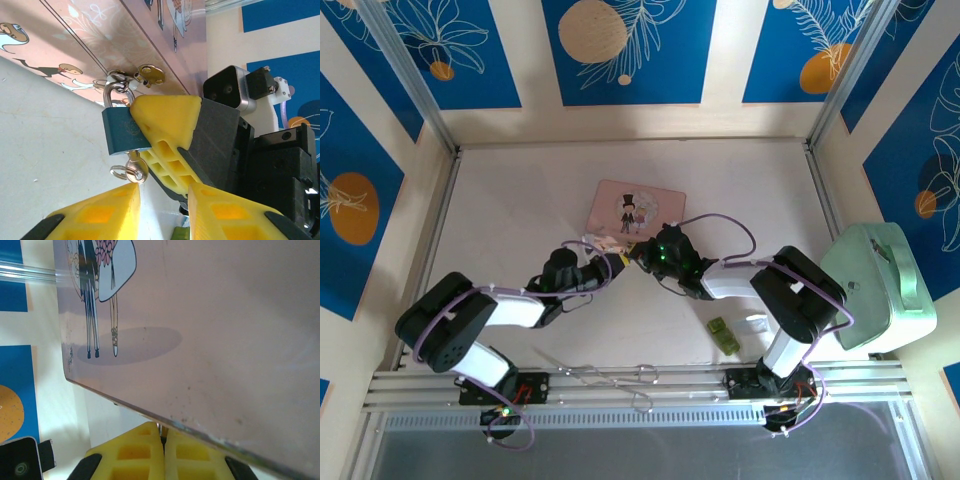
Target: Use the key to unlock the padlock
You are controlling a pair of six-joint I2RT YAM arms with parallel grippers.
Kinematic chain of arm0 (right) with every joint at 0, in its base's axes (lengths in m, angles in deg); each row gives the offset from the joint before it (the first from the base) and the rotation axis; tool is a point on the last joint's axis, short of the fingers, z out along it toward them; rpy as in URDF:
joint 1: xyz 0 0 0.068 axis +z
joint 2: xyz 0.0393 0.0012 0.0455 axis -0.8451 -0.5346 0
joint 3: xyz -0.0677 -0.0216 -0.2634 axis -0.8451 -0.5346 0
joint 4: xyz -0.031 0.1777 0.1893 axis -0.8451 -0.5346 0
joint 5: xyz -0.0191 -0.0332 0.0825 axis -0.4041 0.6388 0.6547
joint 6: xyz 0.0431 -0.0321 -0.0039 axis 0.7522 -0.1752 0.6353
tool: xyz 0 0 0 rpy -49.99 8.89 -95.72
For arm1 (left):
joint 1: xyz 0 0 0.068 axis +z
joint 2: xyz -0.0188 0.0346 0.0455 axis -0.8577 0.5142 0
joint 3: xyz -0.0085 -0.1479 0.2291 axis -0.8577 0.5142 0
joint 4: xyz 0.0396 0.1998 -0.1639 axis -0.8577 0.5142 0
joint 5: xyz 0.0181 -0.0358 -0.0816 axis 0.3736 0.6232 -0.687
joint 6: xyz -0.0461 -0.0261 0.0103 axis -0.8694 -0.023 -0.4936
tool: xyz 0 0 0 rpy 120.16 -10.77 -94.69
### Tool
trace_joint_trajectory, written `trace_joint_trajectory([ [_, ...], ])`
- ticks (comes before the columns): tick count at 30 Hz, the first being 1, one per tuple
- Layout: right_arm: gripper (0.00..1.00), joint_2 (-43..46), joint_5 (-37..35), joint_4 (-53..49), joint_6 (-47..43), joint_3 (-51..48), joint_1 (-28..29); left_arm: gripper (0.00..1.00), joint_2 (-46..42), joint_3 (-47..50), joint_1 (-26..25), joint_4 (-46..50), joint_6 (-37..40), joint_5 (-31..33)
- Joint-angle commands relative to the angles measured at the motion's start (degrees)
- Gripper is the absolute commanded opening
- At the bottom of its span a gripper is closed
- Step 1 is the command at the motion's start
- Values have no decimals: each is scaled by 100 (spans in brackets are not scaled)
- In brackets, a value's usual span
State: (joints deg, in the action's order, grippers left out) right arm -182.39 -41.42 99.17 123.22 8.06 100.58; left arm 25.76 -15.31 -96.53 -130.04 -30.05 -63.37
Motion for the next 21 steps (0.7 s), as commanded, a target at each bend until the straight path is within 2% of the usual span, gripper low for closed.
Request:
trace_joint_trajectory([
  [1, 0, -102, 579, -686, 855, -251, 131, 31, -61, -50, -84, 371, 47, 488],
  [11, 0, -109, 561, -715, 881, -226, 157, 28, 82, -94, -154, 401, -188, 808],
  [17, 0, -149, 570, -694, 925, -205, 171, 33, 46, -128, -249, 629, -240, 983],
  [21, 0, -134, 552, -689, 944, -214, 184, 31, 144, -117, -290, 557, -424, 1021],
])
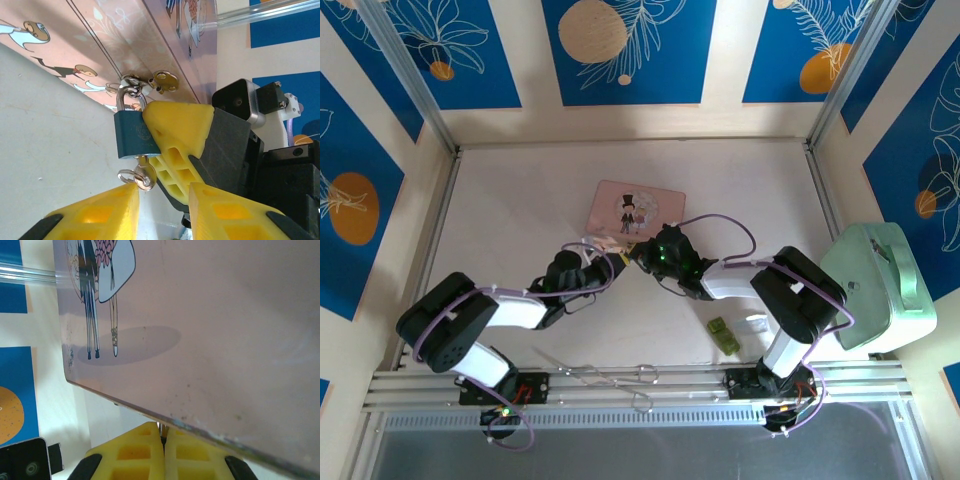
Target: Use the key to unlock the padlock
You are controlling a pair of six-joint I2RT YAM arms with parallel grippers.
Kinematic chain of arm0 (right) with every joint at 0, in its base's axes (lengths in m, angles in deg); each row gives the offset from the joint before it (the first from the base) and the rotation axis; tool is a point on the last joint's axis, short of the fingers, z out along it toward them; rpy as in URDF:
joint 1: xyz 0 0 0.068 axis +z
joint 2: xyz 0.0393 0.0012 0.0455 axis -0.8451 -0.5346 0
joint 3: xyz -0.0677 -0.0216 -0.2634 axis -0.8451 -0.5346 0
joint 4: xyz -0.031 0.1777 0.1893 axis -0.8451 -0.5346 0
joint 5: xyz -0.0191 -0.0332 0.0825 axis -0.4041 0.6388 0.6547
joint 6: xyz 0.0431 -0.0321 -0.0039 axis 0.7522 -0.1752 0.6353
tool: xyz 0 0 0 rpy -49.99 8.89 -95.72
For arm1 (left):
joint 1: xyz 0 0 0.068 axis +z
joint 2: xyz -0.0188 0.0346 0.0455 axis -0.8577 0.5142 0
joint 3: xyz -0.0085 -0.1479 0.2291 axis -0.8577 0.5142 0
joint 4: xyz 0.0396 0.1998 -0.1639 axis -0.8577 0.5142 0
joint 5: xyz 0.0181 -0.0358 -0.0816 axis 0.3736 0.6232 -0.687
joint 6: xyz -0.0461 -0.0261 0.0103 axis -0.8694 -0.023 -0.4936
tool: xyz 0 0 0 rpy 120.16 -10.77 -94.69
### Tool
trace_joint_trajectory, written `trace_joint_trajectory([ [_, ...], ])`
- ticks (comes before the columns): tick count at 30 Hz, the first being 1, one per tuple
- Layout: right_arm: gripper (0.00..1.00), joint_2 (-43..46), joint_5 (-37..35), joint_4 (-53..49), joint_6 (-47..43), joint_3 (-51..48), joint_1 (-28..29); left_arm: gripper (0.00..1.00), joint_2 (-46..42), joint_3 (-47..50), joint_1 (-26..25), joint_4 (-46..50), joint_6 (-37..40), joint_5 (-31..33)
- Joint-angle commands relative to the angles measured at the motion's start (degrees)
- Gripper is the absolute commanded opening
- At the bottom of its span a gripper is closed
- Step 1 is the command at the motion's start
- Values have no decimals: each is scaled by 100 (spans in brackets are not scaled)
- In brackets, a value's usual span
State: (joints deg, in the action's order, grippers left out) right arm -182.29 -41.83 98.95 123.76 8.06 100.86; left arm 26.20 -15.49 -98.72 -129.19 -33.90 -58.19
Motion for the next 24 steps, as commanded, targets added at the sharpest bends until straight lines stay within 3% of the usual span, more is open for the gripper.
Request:
trace_joint_trajectory([
  [1, 0, -138, 594, -665, 897, -213, 156, 33, 115, -85, -81, 456, -101, 540],
  [10, 0, -140, 599, -732, 914, -145, 191, 35, 215, -195, -121, 539, -321, 729],
  [16, 0, -135, 594, -752, 957, -126, 224, 29, 463, -386, -128, 461, -372, 669],
  [24, 0, -125, 577, -855, 976, -81, 270, 13, 522, -436, -147, 427, -359, 703],
])
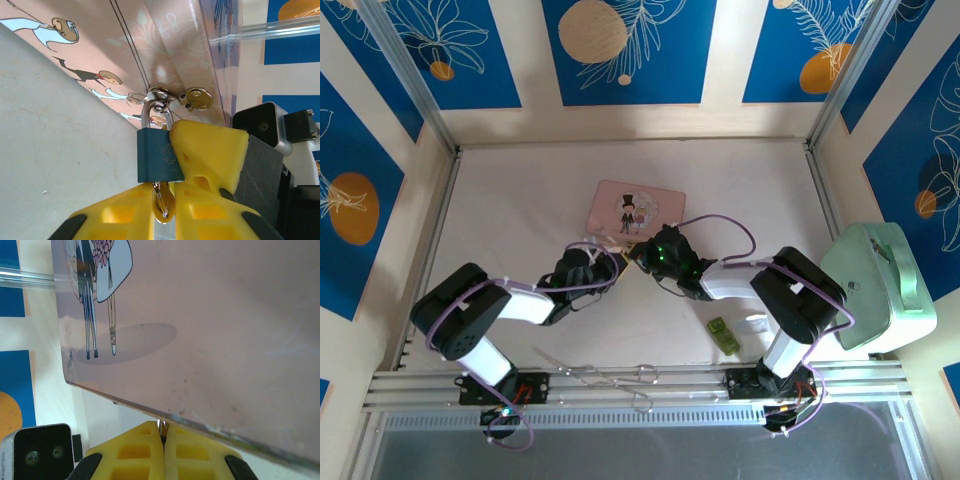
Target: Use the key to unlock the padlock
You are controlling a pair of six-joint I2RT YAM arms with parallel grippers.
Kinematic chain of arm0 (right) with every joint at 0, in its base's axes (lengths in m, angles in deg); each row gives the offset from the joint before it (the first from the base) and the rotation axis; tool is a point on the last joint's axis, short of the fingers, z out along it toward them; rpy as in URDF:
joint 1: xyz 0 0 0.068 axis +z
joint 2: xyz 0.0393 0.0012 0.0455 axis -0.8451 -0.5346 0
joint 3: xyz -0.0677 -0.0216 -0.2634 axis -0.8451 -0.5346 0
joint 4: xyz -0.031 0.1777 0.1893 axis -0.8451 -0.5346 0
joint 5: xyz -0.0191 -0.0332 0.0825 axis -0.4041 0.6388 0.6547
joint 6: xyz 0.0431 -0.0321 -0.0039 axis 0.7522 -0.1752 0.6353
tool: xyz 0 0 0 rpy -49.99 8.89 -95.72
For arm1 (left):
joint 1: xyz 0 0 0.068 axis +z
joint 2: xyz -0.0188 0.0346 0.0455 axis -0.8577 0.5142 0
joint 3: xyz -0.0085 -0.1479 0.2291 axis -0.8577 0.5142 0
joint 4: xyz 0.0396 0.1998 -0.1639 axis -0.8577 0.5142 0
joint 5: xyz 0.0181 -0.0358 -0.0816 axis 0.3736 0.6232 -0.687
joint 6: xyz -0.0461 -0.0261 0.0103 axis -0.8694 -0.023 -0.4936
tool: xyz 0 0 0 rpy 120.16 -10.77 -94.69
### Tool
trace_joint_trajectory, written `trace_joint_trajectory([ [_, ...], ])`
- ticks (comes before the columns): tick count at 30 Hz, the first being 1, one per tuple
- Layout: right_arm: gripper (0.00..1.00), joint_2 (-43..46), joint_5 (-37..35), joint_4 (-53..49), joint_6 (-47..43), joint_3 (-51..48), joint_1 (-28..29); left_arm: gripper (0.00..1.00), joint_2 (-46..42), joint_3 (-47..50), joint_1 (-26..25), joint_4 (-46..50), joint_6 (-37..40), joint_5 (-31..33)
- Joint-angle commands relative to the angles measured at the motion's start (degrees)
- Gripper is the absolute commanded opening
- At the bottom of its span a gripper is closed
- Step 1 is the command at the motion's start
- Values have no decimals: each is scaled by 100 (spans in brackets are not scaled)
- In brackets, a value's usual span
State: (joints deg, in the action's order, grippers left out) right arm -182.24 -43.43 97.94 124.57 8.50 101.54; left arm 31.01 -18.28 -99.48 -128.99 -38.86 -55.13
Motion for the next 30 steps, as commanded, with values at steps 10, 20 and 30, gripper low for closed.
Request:
trace_joint_trajectory([
  [10, 0, -157, 855, -1573, 826, 235, 246, 0, -591, -607, -94, 2258, 1566, 623],
  [20, 0, -363, 957, -3431, 908, 930, 483, 0, -263, -2027, -1007, 5921, 3765, 2264],
  [30, 0, -237, 977, -2313, 890, 365, 364, 38, -419, -2666, -1583, 6996, 3978, 3425],
])
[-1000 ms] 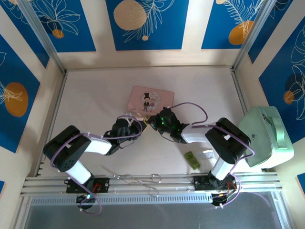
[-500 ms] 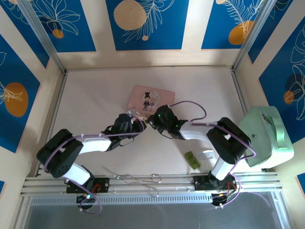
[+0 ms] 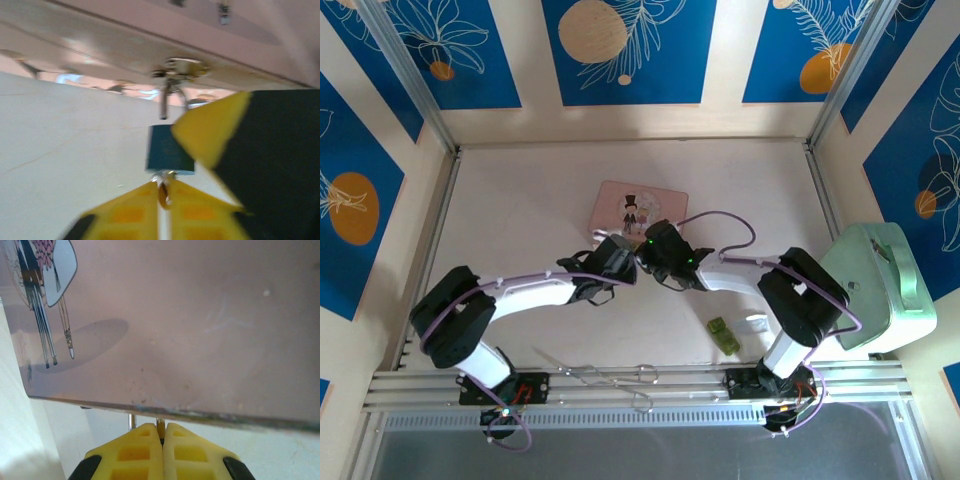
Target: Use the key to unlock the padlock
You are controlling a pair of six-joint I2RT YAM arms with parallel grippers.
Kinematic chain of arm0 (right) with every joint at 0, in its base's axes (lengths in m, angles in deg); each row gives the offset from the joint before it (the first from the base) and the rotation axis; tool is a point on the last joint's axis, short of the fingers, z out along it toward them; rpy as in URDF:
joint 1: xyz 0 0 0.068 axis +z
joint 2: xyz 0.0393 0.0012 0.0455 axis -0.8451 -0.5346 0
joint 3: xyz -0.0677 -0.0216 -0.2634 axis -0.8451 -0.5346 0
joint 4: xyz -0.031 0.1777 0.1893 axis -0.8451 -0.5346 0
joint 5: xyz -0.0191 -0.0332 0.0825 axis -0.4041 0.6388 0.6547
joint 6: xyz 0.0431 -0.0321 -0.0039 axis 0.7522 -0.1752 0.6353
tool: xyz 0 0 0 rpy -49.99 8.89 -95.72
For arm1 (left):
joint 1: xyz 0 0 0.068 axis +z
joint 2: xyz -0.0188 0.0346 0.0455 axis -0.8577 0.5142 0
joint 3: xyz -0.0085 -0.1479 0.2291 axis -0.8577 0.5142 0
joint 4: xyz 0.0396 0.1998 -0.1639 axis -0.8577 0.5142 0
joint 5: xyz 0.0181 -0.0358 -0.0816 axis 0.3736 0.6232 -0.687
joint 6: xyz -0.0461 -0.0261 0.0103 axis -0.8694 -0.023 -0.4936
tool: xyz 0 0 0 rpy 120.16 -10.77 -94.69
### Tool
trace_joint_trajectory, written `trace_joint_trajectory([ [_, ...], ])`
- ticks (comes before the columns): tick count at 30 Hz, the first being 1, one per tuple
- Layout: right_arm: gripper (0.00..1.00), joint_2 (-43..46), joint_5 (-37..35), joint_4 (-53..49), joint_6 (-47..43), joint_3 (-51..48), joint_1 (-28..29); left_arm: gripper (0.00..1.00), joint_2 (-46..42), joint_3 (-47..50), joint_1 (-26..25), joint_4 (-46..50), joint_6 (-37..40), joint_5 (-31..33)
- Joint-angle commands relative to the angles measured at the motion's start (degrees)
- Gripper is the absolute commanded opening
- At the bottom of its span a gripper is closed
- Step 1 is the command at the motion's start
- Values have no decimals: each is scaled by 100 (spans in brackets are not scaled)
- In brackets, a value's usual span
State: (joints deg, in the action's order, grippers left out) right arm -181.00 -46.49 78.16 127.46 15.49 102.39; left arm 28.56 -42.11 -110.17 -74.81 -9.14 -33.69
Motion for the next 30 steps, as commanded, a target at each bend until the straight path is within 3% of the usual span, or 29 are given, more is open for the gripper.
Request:
trace_joint_trajectory([
  [1, 0, -338, 1281, -237, 495, -355, 258, 50, -473, -211, -506, 1643, 960, 1334],
  [4, 0, -287, 1188, -76, 284, -455, 258, 63, -1280, -213, -309, 2029, 918, 1333],
  [9, 0, -228, 1132, 207, 35, -731, 245, 64, -1879, -501, 641, 2625, 910, 629],
  [13, 0, -133, 1066, 509, -190, -962, 231, 61, -1836, -471, 1359, 2306, 915, -255],
  [19, 0, -28, 954, 1206, -411, -1416, 203, 63, -1222, -808, 2307, 2013, 1035, -1072],
  [30, 0, -10, 373, -960, -1009, -430, 261, 61, -90, -1307, 2536, 1794, 1312, -1028],
])
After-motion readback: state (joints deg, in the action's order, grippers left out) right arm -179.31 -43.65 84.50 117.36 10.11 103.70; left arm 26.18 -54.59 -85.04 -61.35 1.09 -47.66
